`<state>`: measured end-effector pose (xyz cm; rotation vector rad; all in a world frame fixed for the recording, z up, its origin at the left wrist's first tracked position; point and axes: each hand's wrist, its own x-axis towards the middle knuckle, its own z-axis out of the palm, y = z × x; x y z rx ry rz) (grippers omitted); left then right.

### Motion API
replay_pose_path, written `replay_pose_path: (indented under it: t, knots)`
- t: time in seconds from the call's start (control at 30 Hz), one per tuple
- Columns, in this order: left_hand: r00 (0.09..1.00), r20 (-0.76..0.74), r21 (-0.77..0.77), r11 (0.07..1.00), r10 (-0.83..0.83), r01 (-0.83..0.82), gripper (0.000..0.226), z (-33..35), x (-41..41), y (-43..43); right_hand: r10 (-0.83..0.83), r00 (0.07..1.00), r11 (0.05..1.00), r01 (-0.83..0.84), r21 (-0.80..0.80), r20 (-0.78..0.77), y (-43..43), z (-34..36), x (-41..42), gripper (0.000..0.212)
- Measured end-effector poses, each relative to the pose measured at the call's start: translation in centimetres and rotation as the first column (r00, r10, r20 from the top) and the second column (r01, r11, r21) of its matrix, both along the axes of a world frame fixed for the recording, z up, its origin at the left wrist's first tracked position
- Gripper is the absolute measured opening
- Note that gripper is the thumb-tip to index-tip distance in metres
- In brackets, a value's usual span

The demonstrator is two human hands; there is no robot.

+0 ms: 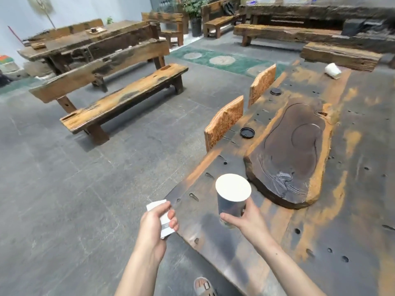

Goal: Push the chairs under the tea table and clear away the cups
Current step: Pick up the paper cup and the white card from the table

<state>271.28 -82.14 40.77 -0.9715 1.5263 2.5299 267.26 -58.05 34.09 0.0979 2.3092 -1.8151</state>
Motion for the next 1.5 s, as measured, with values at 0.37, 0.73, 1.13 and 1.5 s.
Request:
replay_pose_path:
  t: [0.37,0.73,1.13,1.5]
  knots:
    - [0.980,0.022,0.039,0.979,-0.200,0.199,0.010,0.3,-16.3,-7.2,-0.152,0.988,0.988,0.152,-0.027,0.019,-8.5,0.5,-12.4,0.080]
    - [0.858,0.049,0.073,0.858,-0.512,0.508,0.014,-1.5,-30.7,-16.4,-0.474,0.879,0.880,0.475,-0.020,0.049,-19.0,-1.9,-19.3,0.082]
    - [0.625,-0.010,0.112,0.621,-0.780,0.776,0.014,2.1,-45.3,-24.4,-0.725,0.683,0.686,0.727,0.016,0.091,-30.4,0.8,-24.2,0.077]
    - [0.506,0.058,0.127,0.509,-0.861,0.852,0.014,-1.4,-57.7,-18.1,-0.856,0.510,0.509,0.860,-0.034,0.089,-26.8,-1.4,-34.4,0.081]
